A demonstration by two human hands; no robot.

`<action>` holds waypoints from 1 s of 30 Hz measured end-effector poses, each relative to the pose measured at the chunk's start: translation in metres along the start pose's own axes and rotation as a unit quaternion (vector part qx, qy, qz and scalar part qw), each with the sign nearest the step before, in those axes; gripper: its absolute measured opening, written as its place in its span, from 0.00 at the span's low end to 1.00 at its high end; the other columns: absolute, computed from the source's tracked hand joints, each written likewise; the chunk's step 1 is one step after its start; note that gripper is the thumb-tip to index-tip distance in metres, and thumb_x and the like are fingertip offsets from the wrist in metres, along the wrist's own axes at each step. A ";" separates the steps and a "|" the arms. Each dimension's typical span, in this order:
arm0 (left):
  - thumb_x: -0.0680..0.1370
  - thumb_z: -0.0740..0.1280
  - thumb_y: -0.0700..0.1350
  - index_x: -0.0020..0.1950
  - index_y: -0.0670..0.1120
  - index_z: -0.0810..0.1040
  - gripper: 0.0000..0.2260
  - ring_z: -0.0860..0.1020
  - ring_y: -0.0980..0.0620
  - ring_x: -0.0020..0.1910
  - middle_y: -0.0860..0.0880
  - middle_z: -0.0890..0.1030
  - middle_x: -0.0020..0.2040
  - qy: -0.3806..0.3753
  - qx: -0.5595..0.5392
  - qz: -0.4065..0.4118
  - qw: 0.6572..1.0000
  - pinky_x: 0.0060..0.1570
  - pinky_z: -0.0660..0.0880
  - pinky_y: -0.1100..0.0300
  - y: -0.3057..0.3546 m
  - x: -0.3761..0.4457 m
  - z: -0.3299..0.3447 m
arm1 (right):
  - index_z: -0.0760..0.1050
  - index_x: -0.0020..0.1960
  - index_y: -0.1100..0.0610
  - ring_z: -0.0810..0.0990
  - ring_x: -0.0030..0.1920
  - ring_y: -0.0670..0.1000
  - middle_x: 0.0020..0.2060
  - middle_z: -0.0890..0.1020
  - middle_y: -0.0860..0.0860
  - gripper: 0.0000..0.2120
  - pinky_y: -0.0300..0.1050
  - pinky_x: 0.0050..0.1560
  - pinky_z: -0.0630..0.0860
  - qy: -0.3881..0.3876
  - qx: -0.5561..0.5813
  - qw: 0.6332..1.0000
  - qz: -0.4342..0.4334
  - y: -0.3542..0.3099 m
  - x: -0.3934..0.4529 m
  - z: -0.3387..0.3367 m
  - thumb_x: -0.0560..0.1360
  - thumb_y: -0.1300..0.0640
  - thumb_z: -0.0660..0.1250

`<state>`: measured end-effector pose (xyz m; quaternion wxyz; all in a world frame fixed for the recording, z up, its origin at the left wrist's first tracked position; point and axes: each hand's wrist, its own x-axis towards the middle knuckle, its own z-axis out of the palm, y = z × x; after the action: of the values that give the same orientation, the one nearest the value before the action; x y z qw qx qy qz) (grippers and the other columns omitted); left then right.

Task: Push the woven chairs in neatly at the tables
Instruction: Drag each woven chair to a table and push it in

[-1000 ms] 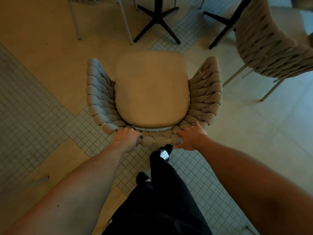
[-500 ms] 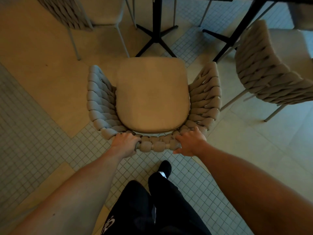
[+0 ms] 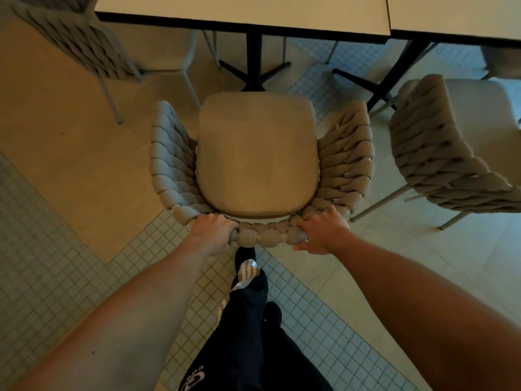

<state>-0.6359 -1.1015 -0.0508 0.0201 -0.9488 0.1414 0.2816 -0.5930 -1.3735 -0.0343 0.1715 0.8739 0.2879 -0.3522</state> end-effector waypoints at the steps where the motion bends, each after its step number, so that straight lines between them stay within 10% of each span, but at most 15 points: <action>1: 0.75 0.68 0.51 0.58 0.57 0.78 0.12 0.80 0.47 0.53 0.51 0.81 0.52 -0.003 -0.001 -0.001 1.000 0.43 0.72 0.54 -0.004 0.008 -0.006 | 0.70 0.70 0.47 0.78 0.63 0.55 0.64 0.80 0.49 0.33 0.58 0.66 0.66 0.000 0.000 1.000 0.000 0.006 0.007 -0.006 0.76 0.26 0.56; 22: 0.74 0.70 0.53 0.64 0.56 0.74 0.19 0.75 0.47 0.61 0.51 0.79 0.58 -0.078 -0.005 -0.030 0.996 0.52 0.72 0.50 -0.043 0.060 -0.050 | 0.64 0.77 0.46 0.74 0.69 0.57 0.70 0.75 0.52 0.38 0.62 0.72 0.59 -0.014 0.040 0.999 -0.003 0.033 0.059 -0.050 0.75 0.24 0.57; 30: 0.73 0.66 0.59 0.75 0.57 0.67 0.30 0.71 0.47 0.68 0.51 0.75 0.70 -0.101 -0.166 -0.071 0.979 0.65 0.69 0.48 -0.042 0.045 -0.070 | 0.66 0.75 0.48 0.69 0.72 0.59 0.71 0.74 0.51 0.41 0.61 0.73 0.60 0.007 0.126 0.992 -0.014 0.040 0.042 -0.064 0.72 0.23 0.61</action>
<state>-0.5507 -1.0809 -0.0177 -0.1034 -0.9135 0.0228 0.3929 -0.5100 -1.3564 -0.0160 0.0533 0.8868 0.2547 -0.3818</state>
